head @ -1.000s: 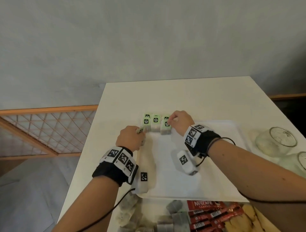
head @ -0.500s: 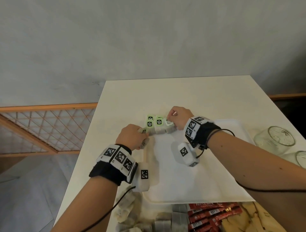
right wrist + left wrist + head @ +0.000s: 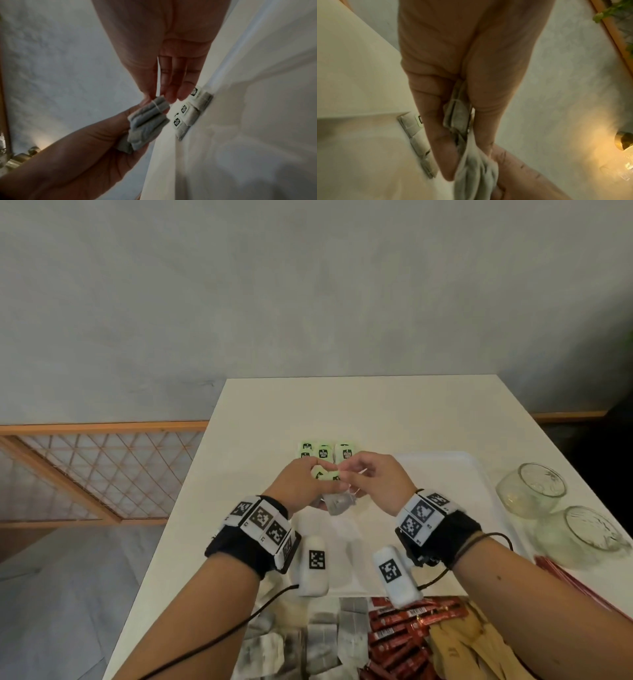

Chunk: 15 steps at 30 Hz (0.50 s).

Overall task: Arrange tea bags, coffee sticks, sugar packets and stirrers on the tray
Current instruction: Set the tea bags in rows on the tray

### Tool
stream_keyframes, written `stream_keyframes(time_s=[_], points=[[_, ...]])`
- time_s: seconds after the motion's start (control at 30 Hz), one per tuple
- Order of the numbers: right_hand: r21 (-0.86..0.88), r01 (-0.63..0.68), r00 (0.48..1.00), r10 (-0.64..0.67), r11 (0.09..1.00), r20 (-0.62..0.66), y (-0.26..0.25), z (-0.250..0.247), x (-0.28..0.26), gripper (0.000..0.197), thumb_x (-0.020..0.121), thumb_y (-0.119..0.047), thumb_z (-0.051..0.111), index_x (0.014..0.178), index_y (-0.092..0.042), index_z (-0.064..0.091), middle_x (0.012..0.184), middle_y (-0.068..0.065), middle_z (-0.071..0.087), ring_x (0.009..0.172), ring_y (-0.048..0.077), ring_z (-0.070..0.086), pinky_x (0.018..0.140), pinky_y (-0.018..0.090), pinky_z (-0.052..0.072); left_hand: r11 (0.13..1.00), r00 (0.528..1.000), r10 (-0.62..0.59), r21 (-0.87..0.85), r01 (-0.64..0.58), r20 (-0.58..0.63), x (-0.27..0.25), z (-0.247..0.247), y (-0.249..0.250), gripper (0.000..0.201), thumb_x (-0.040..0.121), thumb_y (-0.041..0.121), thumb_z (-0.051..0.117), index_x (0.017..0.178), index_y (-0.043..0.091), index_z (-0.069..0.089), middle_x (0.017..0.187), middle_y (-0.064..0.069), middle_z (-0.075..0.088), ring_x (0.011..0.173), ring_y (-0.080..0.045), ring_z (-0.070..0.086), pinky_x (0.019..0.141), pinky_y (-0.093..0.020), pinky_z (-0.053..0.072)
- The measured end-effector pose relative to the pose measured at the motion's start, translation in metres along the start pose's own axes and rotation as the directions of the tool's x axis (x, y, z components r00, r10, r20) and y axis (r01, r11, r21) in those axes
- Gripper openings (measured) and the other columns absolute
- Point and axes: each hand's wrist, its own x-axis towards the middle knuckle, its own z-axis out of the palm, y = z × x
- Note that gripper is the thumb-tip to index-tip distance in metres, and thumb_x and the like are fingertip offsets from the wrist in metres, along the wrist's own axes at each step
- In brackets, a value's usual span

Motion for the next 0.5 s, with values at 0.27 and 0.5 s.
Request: stream_keyframes(time_s=[0.27,0.5], points=[[0.015,-0.07,0.995,0.069,0.997,0.065,0.008,-0.007,-0.013,0.016,0.083,-0.002,0.071,0.09,-0.016,0.07,0.088,0.01,0.065,0.074,0.019,0.062,0.066,0.03,0.058,1.0,1.0,-0.021,-0.003,0.021,-0.014,-0.002,0.012,-0.01,0.039,0.078,0.007,0.081,0.112,0.007,0.061,0.11,-0.011,0.065,0.072,-0.015,0.066,0.064,-0.025,0.058],[0.018,-0.119,0.991,0.117,0.993,0.071,0.017,-0.009,0.001,0.021,0.082,-0.002,0.072,0.088,-0.021,0.071,0.081,0.008,0.062,0.068,0.014,0.06,0.064,0.024,0.056,0.999,1.0,-0.022,0.031,0.022,-0.02,0.008,-0.001,-0.017,0.036,0.083,-0.005,0.071,0.115,0.009,0.062,0.119,-0.007,0.06,0.09,-0.023,0.065,0.08,-0.034,0.06]])
